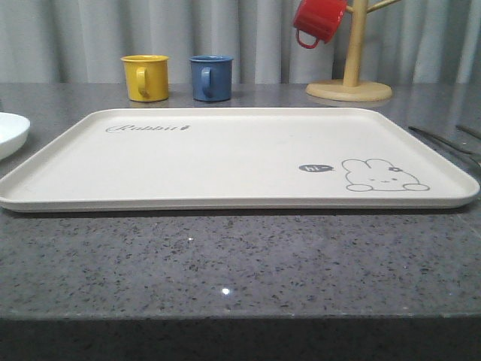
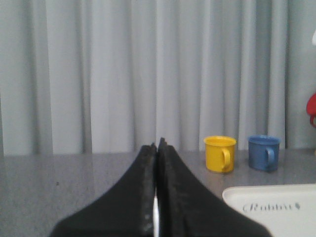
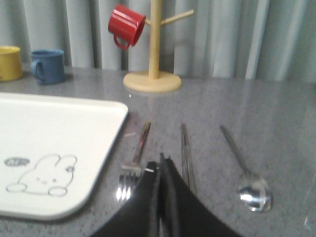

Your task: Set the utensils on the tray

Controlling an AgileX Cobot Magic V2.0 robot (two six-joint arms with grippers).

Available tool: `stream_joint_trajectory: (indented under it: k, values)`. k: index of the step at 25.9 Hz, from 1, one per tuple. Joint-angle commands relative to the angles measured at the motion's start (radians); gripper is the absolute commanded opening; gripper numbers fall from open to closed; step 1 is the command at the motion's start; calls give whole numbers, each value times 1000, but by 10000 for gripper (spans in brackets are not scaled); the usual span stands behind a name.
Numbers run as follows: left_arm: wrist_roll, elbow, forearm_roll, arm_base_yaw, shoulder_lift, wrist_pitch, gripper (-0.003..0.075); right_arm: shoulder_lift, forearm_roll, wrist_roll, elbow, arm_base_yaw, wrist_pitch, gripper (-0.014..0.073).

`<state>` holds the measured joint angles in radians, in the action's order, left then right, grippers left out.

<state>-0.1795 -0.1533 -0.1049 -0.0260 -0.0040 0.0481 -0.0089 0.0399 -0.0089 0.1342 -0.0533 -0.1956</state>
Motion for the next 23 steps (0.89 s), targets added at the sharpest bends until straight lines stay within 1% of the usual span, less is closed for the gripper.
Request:
stream_joint_trajectory:
  k: [1,5,8,12,15,17,19,21,23]
  values:
    - [11,-138,42,1,47,-15,-18,9,4,-4,136,3,-4,-67]
    - [11,-263,92,1,177,-164,-18,121,4,-4,273,3,-110,-66]
    - [11,-313,105,1,284,-237,-18,236,4,-4,337,3,-133,-66]
    - [11,-322,105,1,364,-230,-18,325,11,-4,361,3,-132,-66]
    - [11,-322,105,1,370,-233,-17,336,13,-4,361,3,-128,-66]
    - [11,-322,105,1,370,-231,4,336,13,-4,361,3,-127,-57]
    - [11,-322,105,1,370,-232,84,336,13,-4,361,3,-128,3]
    - [11,-322,105,1,370,-232,208,336,13,-4,361,3,-128,108]
    - [11,-322,105,1,370,-232,390,336,13,-4,361,3,-129,265]
